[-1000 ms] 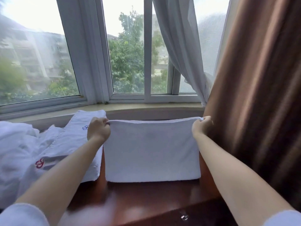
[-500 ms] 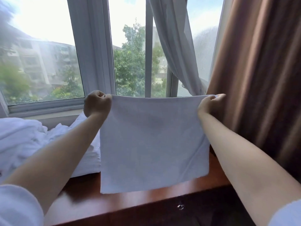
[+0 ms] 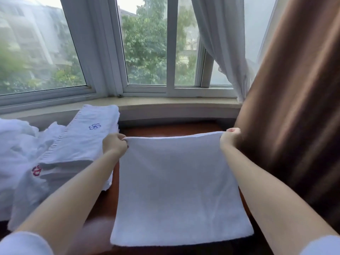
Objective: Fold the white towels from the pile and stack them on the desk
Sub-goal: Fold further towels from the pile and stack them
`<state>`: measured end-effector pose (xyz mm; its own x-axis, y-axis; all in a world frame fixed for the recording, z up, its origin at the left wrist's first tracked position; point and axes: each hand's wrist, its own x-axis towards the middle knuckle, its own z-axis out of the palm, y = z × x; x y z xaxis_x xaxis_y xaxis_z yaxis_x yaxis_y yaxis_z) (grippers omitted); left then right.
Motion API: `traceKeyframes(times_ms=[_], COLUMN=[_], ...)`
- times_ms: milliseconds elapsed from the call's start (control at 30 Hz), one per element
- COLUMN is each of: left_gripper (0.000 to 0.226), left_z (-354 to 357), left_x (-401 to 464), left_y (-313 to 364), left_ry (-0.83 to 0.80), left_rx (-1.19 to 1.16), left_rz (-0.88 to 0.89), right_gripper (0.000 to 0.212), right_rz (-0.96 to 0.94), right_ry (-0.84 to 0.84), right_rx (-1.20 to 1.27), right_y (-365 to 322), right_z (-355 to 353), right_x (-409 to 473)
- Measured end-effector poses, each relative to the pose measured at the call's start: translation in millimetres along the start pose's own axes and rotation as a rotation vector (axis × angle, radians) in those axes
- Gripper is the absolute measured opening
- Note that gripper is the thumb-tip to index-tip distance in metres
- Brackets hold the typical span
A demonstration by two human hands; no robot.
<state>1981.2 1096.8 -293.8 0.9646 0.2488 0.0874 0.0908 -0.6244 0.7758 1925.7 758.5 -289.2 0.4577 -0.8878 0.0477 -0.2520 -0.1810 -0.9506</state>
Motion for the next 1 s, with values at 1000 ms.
traceKeyframes(times_ms=[1000], left_gripper=[0.035], left_z=[59.9], left_x=[-79.7], left_y=[-106.2], left_ry=[0.259], left_rx=[-0.331], left_rz=[-0.430], right_gripper=[0.032], right_rz=[0.025], right_ry=[0.198], right_rx=[-0.057], right_y=[113.2], right_z=[-4.8], right_x=[-79.5])
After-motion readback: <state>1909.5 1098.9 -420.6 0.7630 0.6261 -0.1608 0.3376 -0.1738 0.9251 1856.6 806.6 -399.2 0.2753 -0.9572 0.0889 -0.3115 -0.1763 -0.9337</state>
